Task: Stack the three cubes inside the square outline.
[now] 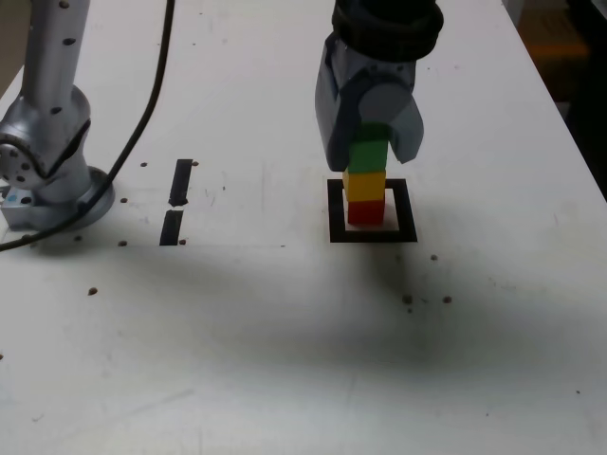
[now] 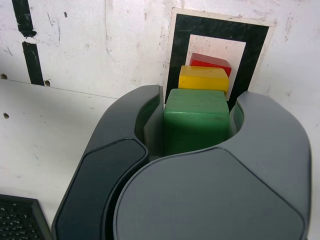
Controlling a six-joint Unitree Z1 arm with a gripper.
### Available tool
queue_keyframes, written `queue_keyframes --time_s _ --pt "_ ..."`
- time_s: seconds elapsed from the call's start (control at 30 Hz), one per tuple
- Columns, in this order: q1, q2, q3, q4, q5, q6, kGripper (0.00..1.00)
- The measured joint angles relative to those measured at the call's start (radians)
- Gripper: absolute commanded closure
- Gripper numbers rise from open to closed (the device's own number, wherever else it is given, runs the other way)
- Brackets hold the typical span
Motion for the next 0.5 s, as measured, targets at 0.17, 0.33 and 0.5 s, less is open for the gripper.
queue_keyframes --time_s 0.17,0.33,0.5 --pt "0.000 0.001 0.009 0.000 0.002 0.005 0.40" --pt "0.004 0.001 0.018 -0.006 0.002 0.016 0.26" --pt "0.008 0.001 0.026 -0.033 0.002 0.035 0.18"
